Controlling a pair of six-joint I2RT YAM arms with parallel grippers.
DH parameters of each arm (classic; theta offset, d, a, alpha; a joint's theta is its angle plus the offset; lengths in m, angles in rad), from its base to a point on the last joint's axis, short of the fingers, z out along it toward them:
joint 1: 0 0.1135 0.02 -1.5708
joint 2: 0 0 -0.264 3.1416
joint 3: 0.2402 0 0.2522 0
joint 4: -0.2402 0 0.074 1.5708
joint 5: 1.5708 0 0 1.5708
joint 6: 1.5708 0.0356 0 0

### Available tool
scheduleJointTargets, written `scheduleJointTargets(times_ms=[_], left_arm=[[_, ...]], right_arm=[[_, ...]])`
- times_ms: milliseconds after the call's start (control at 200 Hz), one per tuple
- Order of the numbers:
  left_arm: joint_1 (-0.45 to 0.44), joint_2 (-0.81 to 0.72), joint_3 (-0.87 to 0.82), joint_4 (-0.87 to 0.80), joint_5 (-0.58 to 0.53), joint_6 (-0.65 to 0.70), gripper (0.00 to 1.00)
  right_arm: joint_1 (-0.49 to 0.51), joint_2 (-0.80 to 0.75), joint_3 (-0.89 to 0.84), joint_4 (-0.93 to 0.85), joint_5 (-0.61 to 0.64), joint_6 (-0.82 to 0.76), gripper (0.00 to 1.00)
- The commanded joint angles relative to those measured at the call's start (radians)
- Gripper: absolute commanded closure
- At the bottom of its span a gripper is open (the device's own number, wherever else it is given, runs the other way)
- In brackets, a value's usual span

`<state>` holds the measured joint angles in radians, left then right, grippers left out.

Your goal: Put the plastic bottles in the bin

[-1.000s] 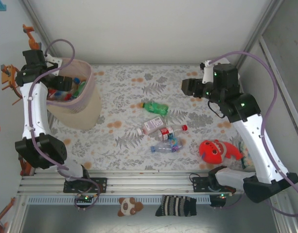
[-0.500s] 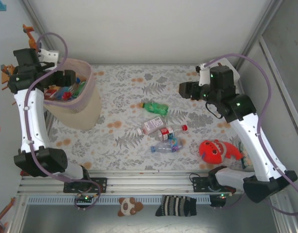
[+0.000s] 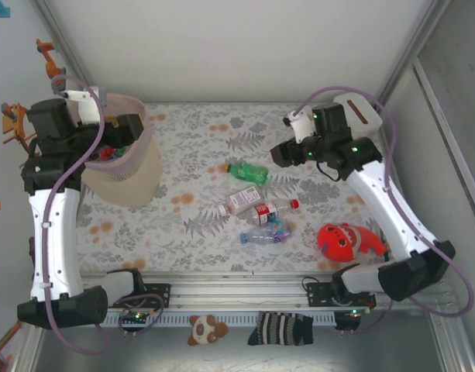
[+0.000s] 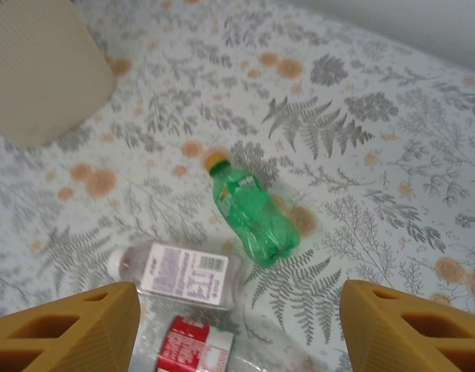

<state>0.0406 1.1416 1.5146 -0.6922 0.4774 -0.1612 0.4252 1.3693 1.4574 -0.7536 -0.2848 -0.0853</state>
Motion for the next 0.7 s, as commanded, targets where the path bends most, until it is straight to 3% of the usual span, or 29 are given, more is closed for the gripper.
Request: scheduleJointTargets(times_ms=[0, 366, 691], left_arm=[[-0.014, -0.054, -0.06, 0.125, 0.032, -0.201, 0.23], [-0.019, -0.148, -0.161, 0.12, 0.045, -0.296, 0.22], [-0.019, -0.217, -0.198, 0.122, 0.072, -0.322, 0.18]], right_arm=[[0.02, 0.077, 0.012, -0.043, 0.005, -0.197, 0.31], [0.046, 0.443, 0.13, -0.089, 0.114, -0.465, 0.31], [0.073, 0.668, 0.274, -0.154, 0.087, -0.585, 0.28]])
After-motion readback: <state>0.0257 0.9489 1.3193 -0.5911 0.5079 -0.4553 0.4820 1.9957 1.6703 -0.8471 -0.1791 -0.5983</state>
